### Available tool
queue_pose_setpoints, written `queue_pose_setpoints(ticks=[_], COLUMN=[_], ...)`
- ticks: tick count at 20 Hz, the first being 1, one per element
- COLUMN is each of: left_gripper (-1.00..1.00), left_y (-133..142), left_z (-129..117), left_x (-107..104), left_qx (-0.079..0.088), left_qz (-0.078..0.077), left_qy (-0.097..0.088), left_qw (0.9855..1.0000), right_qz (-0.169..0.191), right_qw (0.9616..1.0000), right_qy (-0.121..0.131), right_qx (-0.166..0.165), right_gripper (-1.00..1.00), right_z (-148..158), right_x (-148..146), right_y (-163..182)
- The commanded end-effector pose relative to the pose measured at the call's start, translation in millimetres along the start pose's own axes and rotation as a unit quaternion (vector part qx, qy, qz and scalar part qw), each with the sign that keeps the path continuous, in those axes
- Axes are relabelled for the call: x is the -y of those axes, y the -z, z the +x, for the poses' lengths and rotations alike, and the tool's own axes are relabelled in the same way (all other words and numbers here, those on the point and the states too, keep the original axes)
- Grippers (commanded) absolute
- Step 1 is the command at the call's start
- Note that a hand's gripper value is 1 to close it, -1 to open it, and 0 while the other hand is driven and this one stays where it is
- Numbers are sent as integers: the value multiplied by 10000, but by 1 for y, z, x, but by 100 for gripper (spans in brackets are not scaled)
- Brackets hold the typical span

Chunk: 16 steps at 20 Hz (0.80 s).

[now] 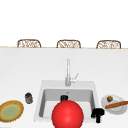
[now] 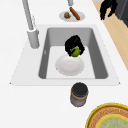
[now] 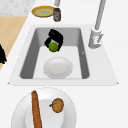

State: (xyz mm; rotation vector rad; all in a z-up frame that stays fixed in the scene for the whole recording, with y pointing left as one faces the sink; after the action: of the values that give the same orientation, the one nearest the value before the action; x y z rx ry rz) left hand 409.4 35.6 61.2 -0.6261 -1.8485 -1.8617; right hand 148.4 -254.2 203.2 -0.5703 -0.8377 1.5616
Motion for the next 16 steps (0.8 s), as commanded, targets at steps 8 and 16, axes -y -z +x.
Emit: queue_pose_setpoints(ticks=[8,16], left_gripper=[100,100], left_y=[-45,-73], left_z=[66,97], left_x=[-48,-89], left_qx=[-173,-250], left_qz=[279,386], left_qy=[-146,-215], left_qw=[9994,9987], right_qz=[0,0], right_qw=[10000,10000], right_qy=[0,0], right_qx=[0,0], right_gripper=[0,0], right_z=[0,0], right_x=[0,0], right_y=[0,0])
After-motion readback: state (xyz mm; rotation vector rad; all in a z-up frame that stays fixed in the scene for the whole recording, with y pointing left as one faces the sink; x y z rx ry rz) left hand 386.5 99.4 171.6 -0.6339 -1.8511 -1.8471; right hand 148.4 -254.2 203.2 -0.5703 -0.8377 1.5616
